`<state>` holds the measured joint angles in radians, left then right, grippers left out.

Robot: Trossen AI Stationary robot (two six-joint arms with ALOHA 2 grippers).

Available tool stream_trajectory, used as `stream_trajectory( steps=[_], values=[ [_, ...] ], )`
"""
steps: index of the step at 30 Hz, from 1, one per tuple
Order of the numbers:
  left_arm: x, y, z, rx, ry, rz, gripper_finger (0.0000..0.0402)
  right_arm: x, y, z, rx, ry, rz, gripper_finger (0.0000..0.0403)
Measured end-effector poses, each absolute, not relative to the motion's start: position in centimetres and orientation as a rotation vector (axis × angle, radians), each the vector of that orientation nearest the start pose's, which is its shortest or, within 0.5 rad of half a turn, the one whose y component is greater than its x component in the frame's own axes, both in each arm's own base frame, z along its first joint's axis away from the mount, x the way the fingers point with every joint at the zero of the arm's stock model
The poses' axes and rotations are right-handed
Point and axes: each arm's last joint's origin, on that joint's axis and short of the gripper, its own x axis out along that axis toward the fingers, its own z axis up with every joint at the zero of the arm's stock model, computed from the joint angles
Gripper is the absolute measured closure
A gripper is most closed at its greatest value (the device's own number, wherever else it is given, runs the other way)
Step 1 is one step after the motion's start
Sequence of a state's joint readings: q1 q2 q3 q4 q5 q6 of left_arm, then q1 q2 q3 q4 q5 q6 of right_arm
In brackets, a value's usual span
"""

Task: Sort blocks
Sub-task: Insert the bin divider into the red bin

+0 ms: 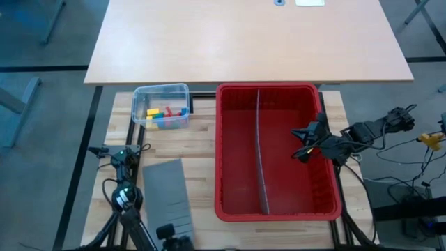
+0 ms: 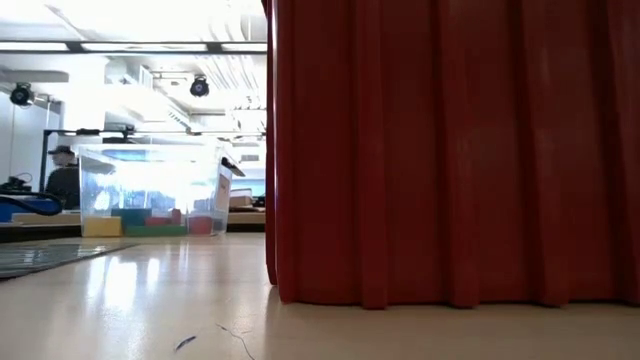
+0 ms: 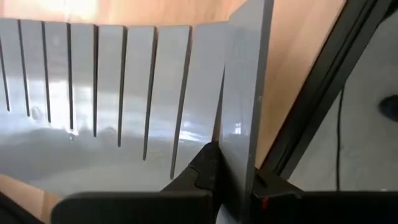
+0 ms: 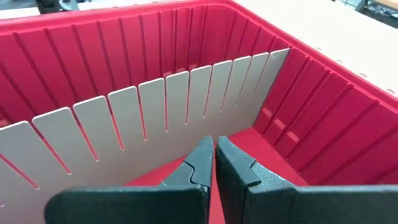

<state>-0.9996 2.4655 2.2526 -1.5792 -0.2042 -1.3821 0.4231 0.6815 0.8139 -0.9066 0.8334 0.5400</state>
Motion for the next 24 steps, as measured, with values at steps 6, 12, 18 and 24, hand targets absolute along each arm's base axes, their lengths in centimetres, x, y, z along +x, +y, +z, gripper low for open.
stream_trajectory(
  steps=[6, 12, 18, 24],
  values=[
    [25.5, -37.4, 20.8, -0.112, 1.369, 0.472, 0.0400, 11.1, 2.7, 30.0, 0.059, 0.501, -0.537, 0.0403],
    [26.6, -35.6, 23.8, -0.156, 1.251, 0.475, 0.0400, 11.1, 2.6, 30.1, 0.057, 0.500, -0.536, 0.0403],
    [27.2, -33.2, 28.1, -0.228, 1.120, 0.473, 0.0401, 10.7, 2.5, 30.2, 0.054, 0.489, -0.529, 0.0403],
    [26.9, -31.2, 30.0, -0.285, 1.076, 0.506, 0.0401, 10.4, 2.3, 30.4, 0.051, 0.477, -0.523, 0.0403]
  ],
)
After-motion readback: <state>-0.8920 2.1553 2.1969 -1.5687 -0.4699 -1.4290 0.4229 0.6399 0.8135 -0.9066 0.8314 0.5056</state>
